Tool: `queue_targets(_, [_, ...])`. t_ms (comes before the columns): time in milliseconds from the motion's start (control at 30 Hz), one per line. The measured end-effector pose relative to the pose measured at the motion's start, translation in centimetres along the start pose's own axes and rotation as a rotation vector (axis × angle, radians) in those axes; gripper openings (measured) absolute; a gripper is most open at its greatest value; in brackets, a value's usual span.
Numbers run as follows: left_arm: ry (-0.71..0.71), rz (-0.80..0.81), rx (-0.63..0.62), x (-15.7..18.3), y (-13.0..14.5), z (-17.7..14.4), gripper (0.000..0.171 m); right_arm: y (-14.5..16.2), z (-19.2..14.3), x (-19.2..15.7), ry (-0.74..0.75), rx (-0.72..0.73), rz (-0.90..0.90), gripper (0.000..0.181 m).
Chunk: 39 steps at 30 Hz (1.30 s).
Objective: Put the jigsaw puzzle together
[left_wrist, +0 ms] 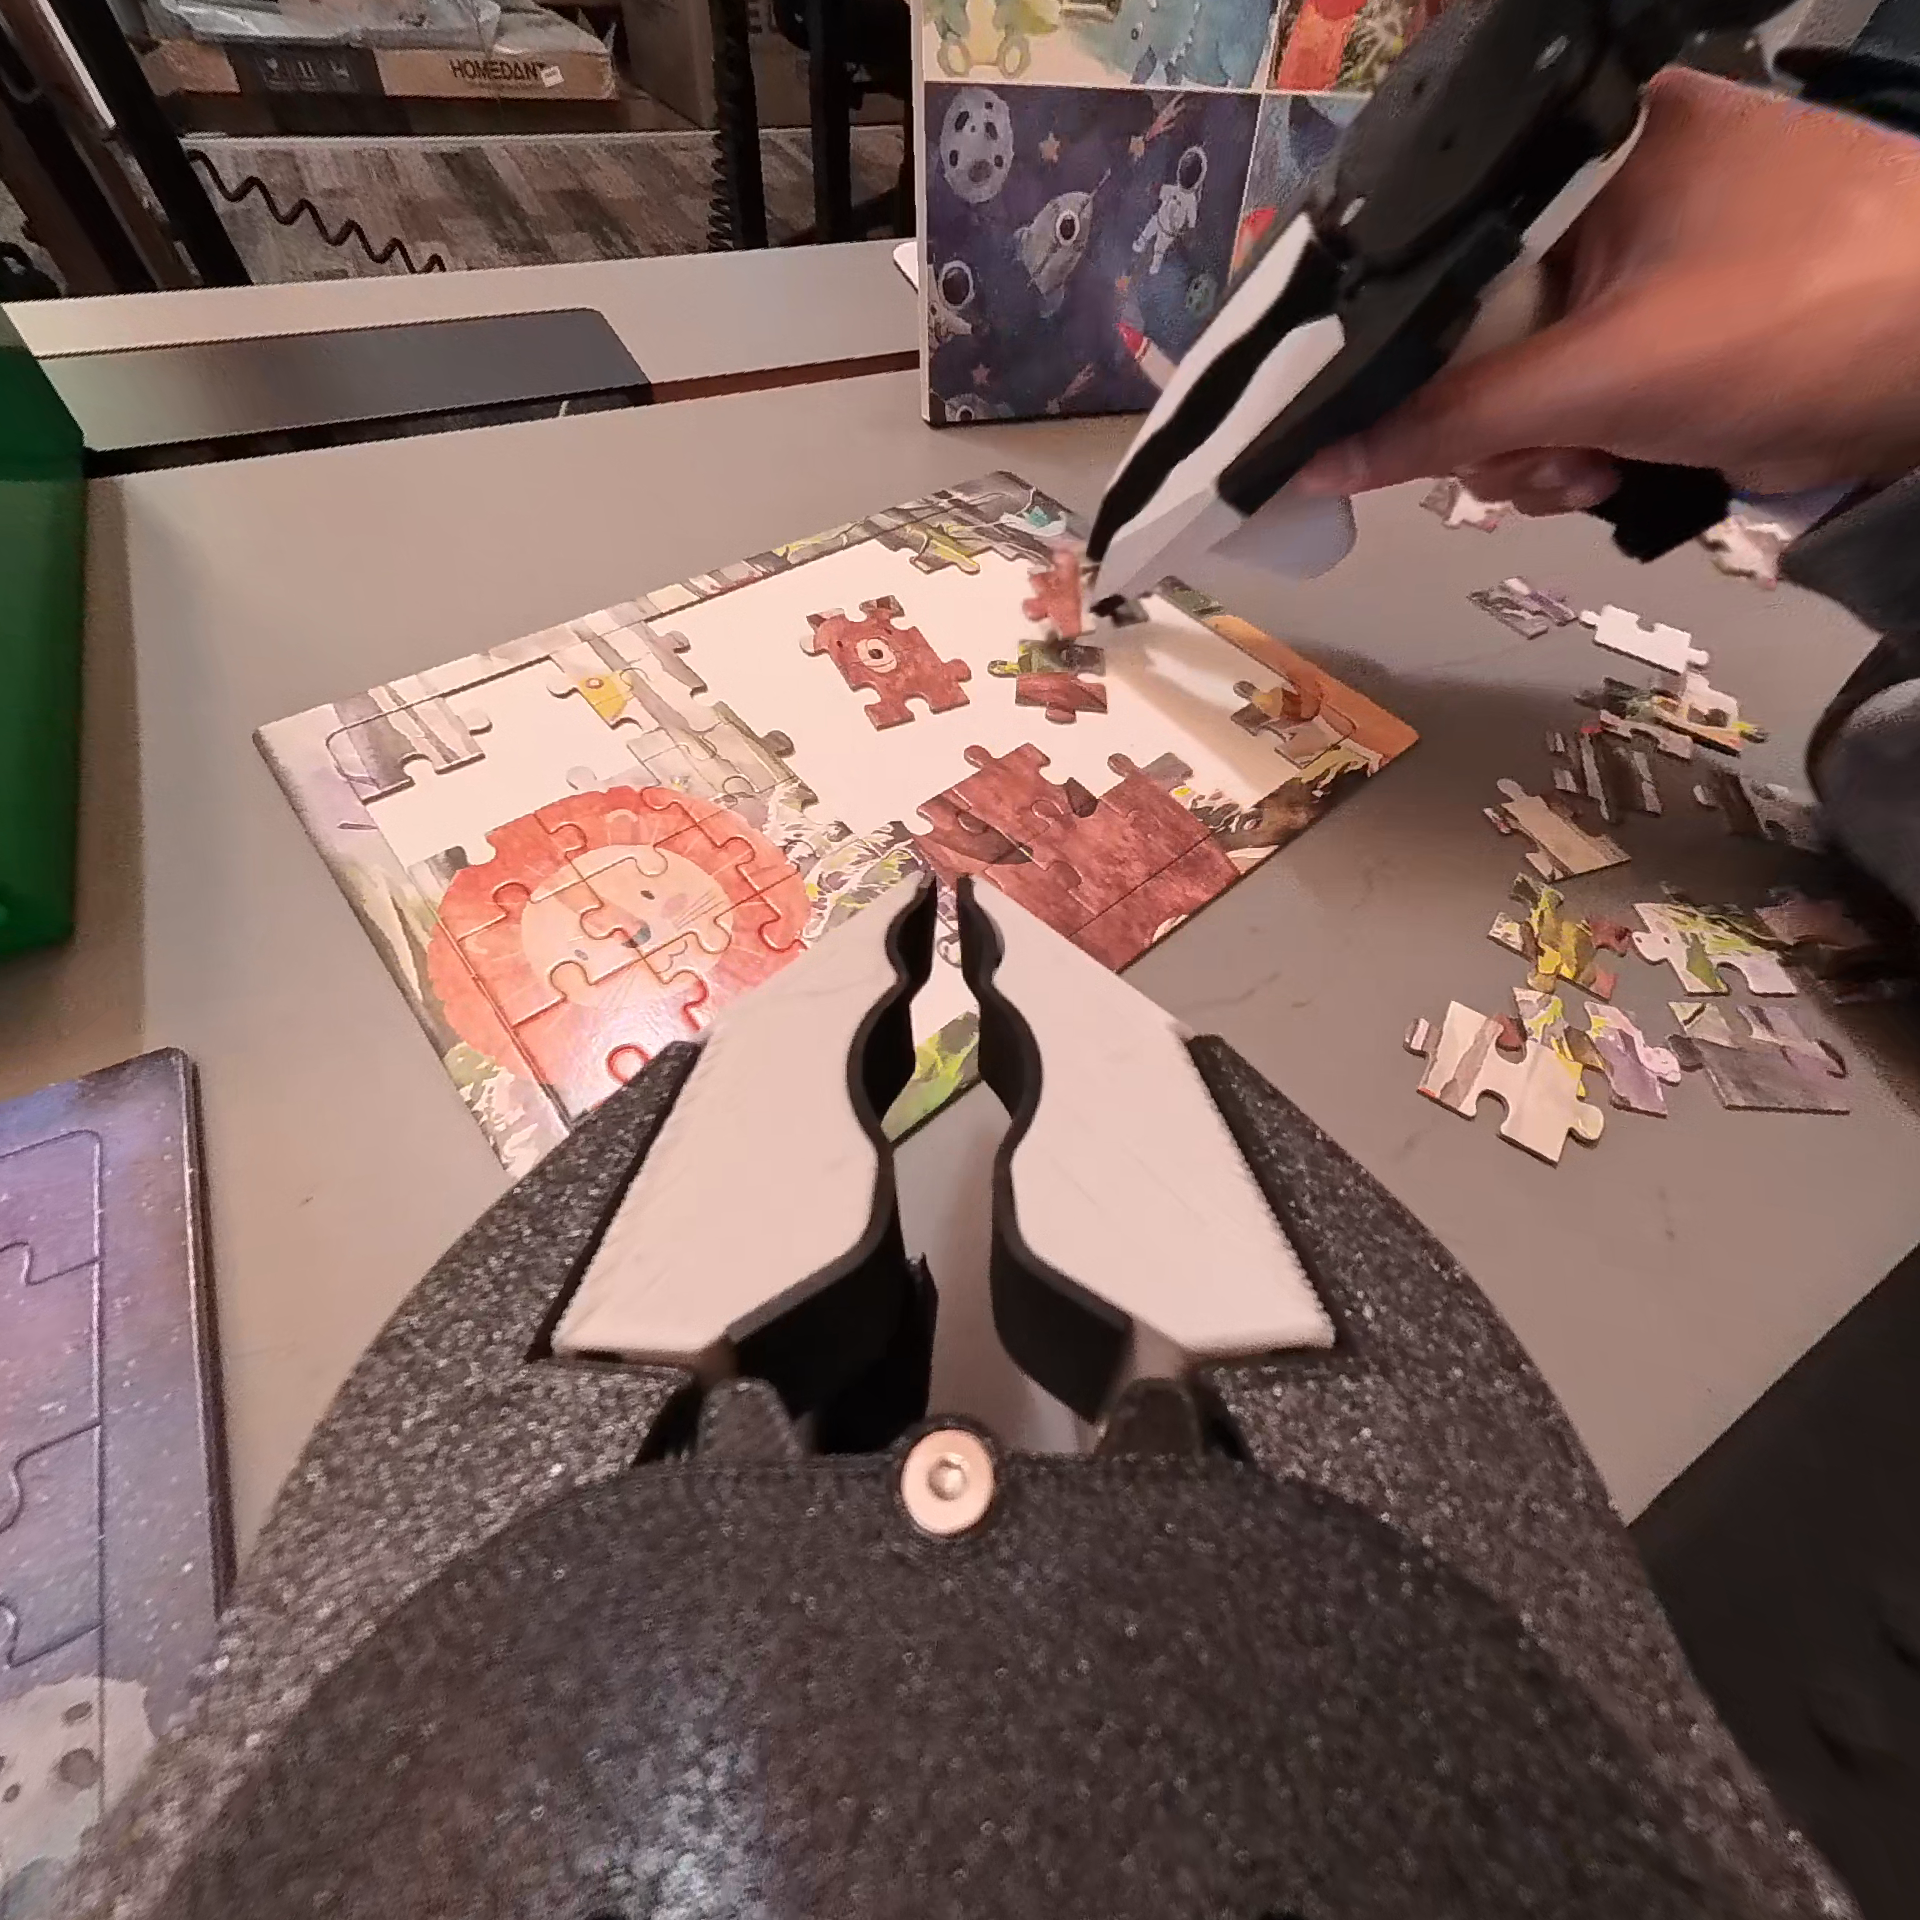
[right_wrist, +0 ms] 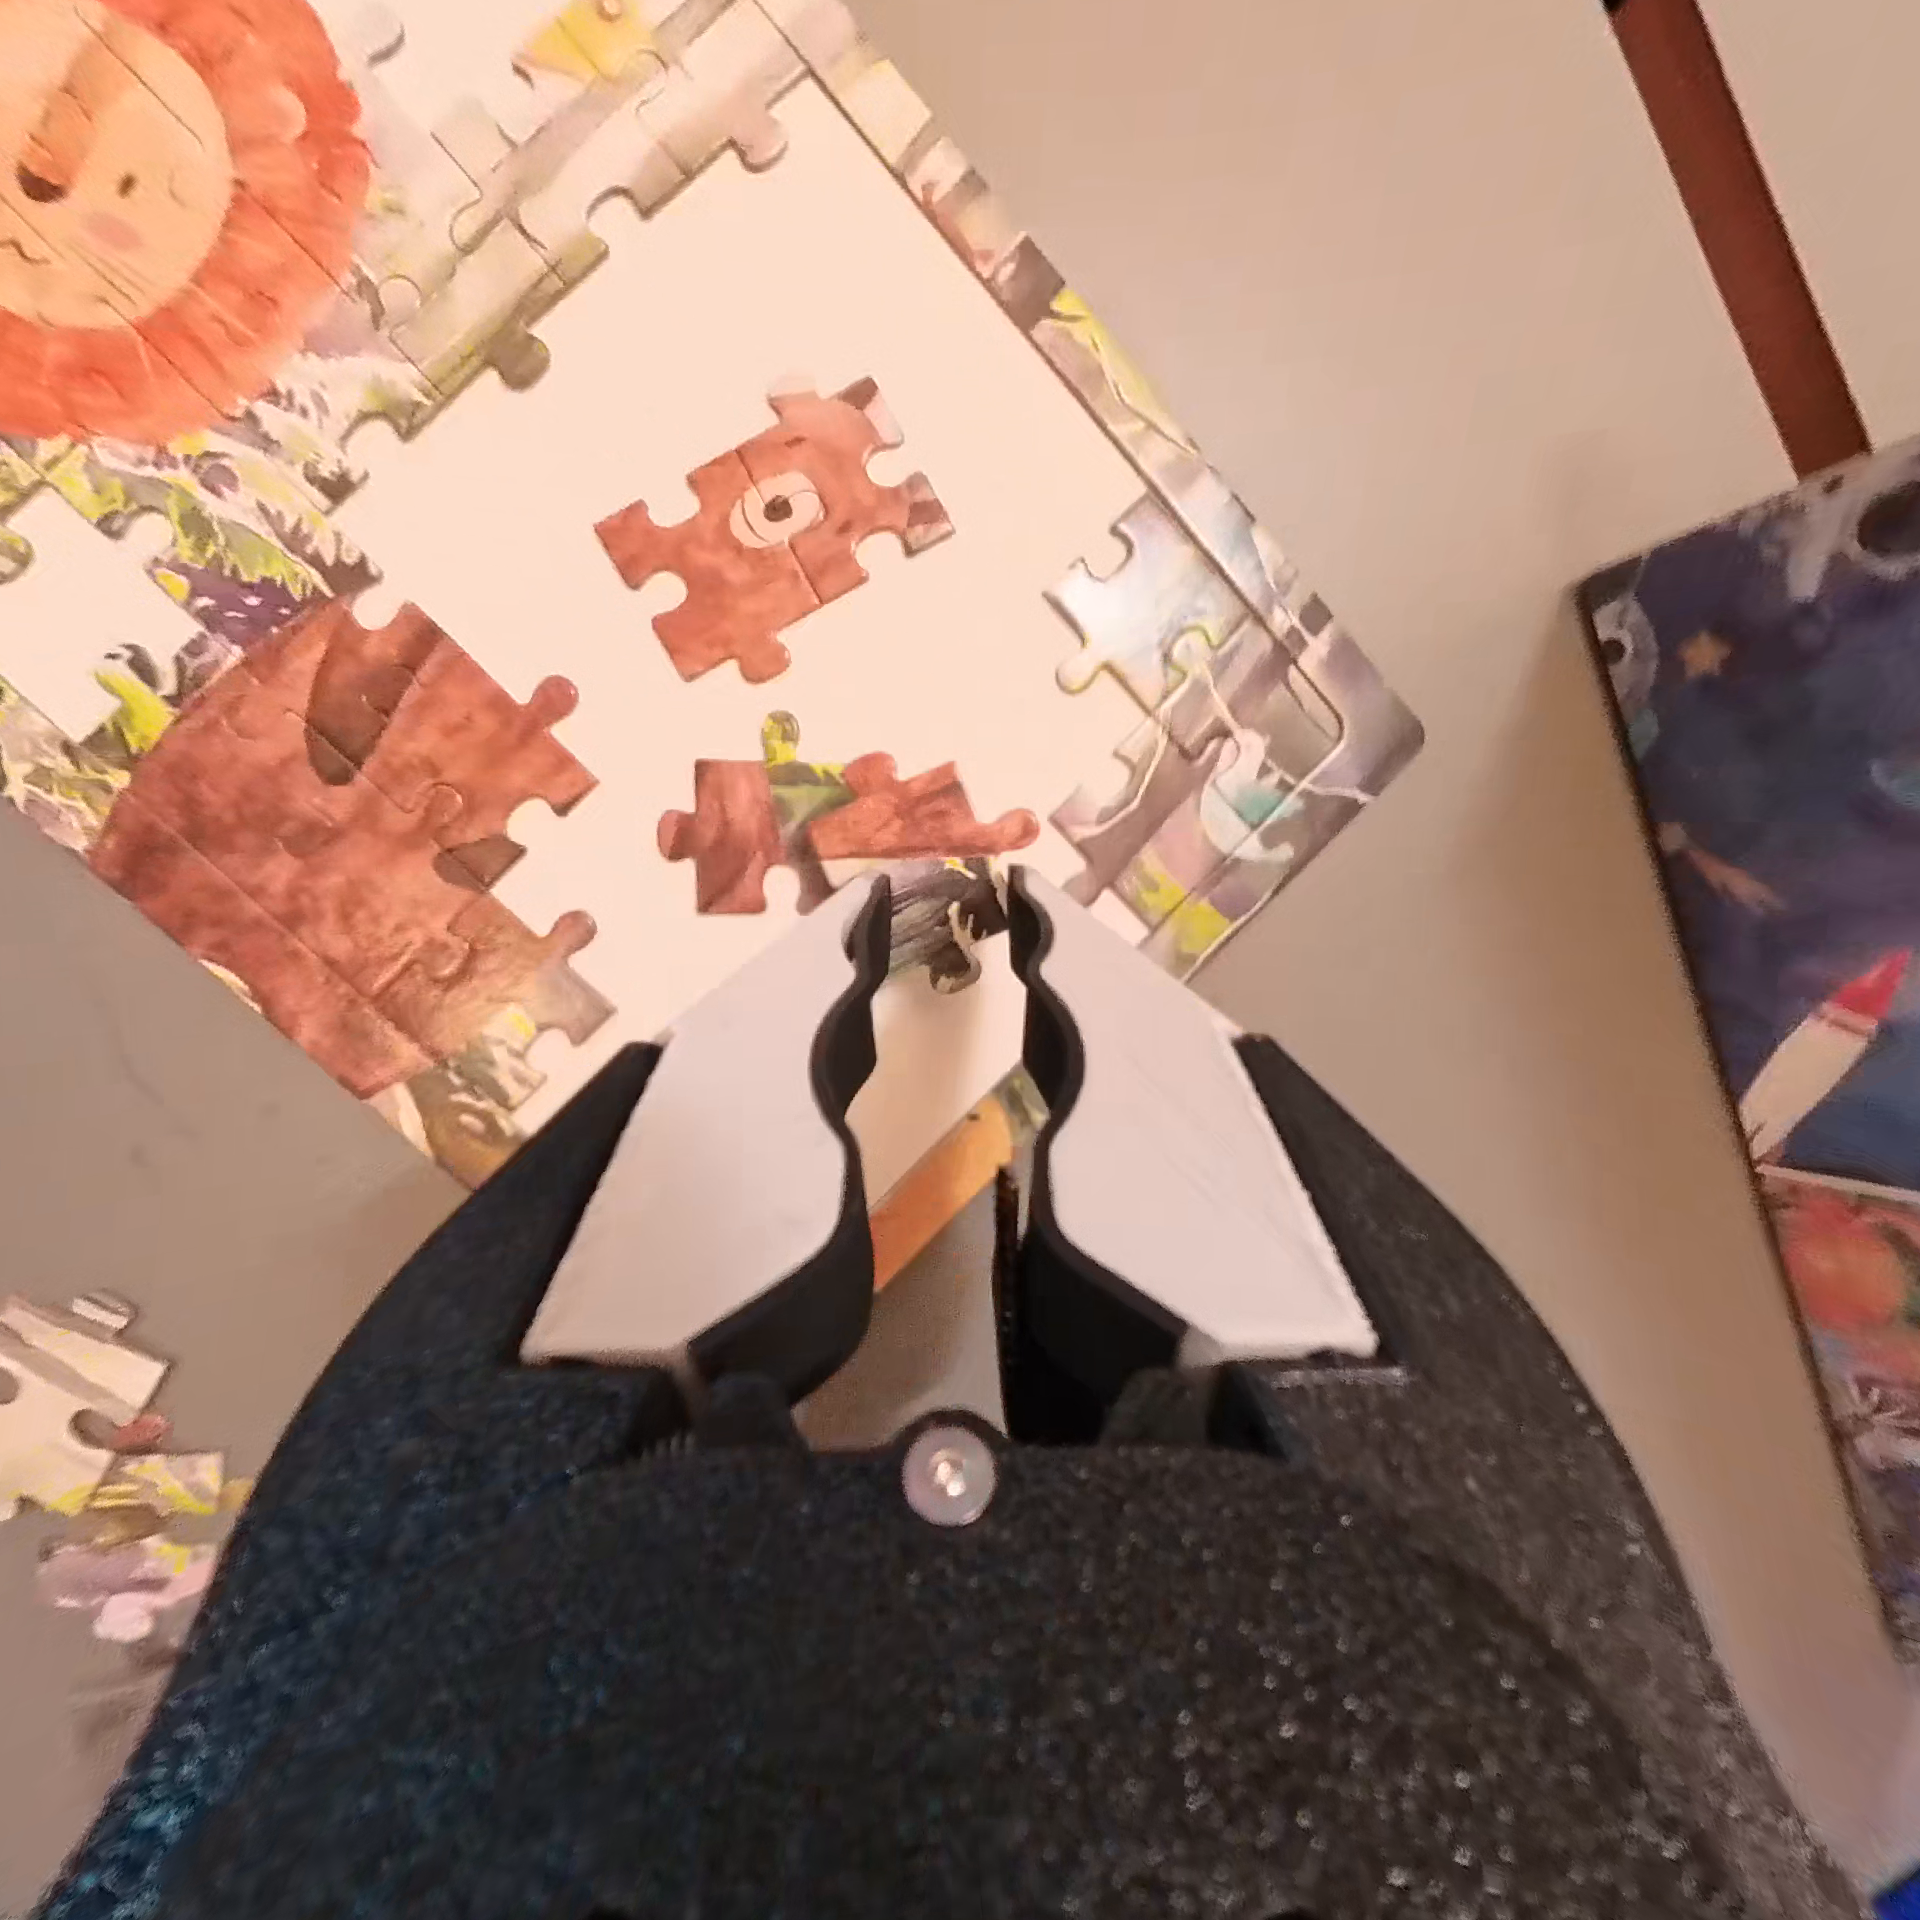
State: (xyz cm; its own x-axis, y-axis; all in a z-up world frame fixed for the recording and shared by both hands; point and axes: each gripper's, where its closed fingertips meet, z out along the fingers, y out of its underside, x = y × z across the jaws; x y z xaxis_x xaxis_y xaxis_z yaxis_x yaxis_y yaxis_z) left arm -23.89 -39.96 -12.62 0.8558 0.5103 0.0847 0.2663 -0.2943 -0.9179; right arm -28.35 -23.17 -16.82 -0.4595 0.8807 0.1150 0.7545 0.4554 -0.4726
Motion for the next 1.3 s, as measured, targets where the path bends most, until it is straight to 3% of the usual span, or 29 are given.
queue_targets(100, [-0.001, 0.007, -0.005, 0.1, 0.1, 0.1, 0.003, 0.8, -0.2, -0.9, -0.062, -0.016, 0.117, 0.022])
queue_targets(267, [-0.005, 0.012, -0.007, 0.1, 0.1, 0.1, 0.003, 2.2, 0.3, -0.4, -0.005, -0.064, 0.203, 0.02])
queue_targets(333, [-0.005, 0.015, -0.008, 0.1, 0.1, 0.1, 0.003, 2.2, 0.0, -0.8, -0.058, -0.055, 0.236, 0.034])
queue_targets(667, [-0.005, 0.023, -0.008, 0.2, 0.1, 0.1, 0.003, 3.2, -0.2, -1.1, -0.193, 0.042, 0.081, 0.037])
queue_targets(967, [-0.004, 0.019, -0.017, 0.2, 0.3, 0.1, 0.003, 3.7, -0.8, -2.3, -0.252, 0.004, 0.101, 0.032])
queue_targets(1100, [-0.018, 0.04, -0.122, 0.2, 1.8, 0.7, 0.0, 4.0, -0.6, -2.1, -0.186, -0.029, 0.036, 0.025])
queue_targets(1300, [-0.058, 0.195, -0.338, 0.8, 5.2, 2.0, 0.0, 4.1, -0.5, -1.9, -0.166, -0.037, 0.029, 0.018])
